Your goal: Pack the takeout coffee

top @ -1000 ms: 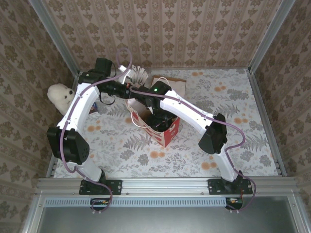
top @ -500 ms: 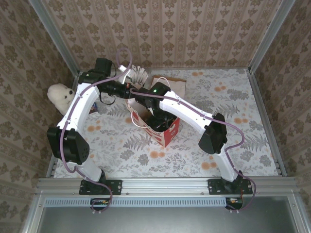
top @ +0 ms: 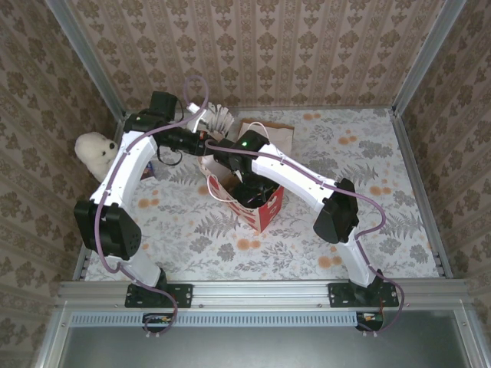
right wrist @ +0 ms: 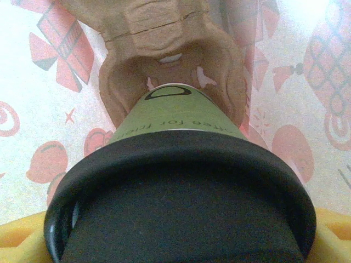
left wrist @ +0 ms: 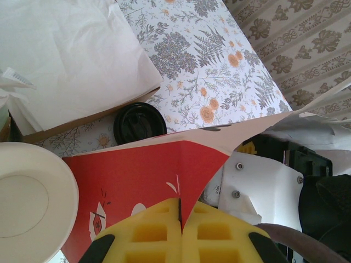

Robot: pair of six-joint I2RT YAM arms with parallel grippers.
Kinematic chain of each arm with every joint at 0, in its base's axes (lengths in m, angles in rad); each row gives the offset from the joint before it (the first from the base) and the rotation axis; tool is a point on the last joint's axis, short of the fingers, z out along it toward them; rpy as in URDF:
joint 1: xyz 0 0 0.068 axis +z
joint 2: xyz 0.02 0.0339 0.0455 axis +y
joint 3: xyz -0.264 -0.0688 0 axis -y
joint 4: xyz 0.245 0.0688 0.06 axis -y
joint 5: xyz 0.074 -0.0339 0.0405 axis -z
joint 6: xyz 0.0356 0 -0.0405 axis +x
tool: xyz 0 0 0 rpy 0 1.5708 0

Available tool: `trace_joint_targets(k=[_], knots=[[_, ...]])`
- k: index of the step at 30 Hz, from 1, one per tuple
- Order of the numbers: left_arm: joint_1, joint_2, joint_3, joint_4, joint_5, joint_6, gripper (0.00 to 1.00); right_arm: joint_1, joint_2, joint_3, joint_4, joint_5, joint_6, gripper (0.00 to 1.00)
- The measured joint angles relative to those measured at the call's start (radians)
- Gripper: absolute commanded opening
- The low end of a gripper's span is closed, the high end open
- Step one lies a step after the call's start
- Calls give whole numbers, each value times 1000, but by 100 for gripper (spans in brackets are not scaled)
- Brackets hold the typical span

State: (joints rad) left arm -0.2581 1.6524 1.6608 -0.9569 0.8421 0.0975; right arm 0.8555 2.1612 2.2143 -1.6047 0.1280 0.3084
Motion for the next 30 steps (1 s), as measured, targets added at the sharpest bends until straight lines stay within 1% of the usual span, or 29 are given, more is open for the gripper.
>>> trace_joint_targets(k=[30], knots=[[-4,0,0,0,0,-15,0,-2,0,-52,19,0,-18,57]])
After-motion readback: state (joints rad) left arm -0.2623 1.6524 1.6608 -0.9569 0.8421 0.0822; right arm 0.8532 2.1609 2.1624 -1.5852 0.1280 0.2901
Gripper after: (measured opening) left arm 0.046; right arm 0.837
